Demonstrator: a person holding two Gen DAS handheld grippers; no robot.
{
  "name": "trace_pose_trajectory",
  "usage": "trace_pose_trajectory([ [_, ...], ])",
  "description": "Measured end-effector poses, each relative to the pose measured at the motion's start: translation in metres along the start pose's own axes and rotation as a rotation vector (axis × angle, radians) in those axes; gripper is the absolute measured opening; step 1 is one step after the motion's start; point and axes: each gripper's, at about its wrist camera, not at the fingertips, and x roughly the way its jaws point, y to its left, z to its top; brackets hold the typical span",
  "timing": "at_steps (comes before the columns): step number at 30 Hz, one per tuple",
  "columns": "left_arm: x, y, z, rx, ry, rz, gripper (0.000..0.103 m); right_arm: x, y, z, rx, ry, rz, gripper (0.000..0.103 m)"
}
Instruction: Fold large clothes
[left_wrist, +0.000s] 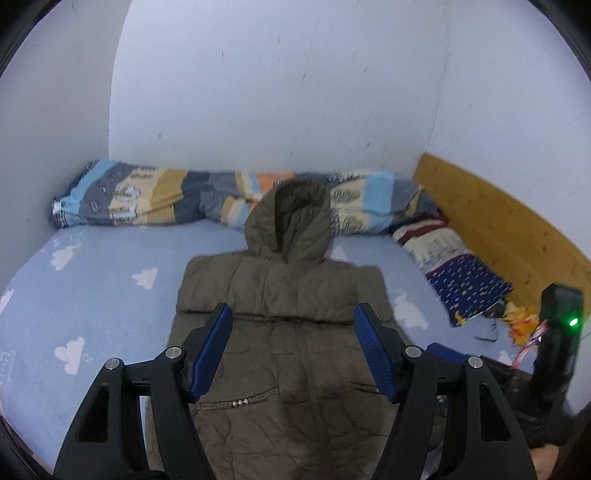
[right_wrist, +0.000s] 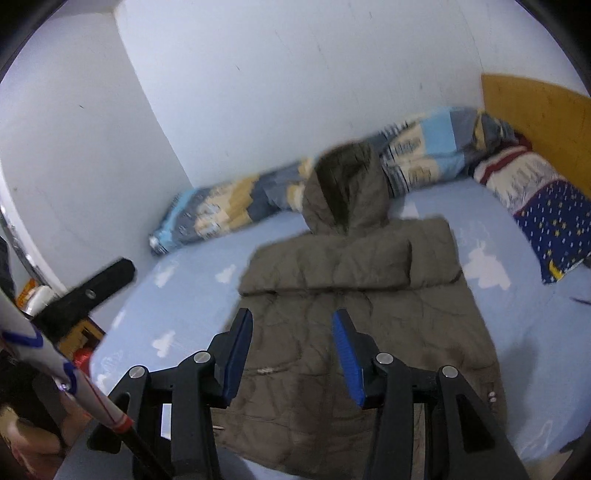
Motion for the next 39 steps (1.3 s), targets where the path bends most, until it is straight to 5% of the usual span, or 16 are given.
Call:
trace_pose_trajectory([
  [9, 0.119, -0.011, -0.011, 0.067, 0.102, 0.051, 0.067, 0.126, -0.091, -0.025, 0.083, 0.222, -0.137, 0.049],
  [19, 0.241, 0.02, -0.024, 0.041, 0.228, 0.159, 0.067, 0.171, -0.13, -0.035, 0.16, 0.331, -0.191, 0.049],
  [26, 0.244, 0.066, -0.018, -0.078, 0.234, 0.168, 0.067, 0.184, -0.139, -0.036, 0.205, 0.352, -0.149, 0.049],
  [31, 0.237, 0.068, -0.011, -0.07, 0.201, 0.167, 0.067, 0.179, -0.137, -0.034, 0.162, 0.319, -0.148, 0.049],
  [39, 0.227, 0.059, -0.004, 0.01, 0.127, 0.149, 0.067, 0.173, -0.128, 0.04, 0.142, 0.242, -0.127, 0.049],
])
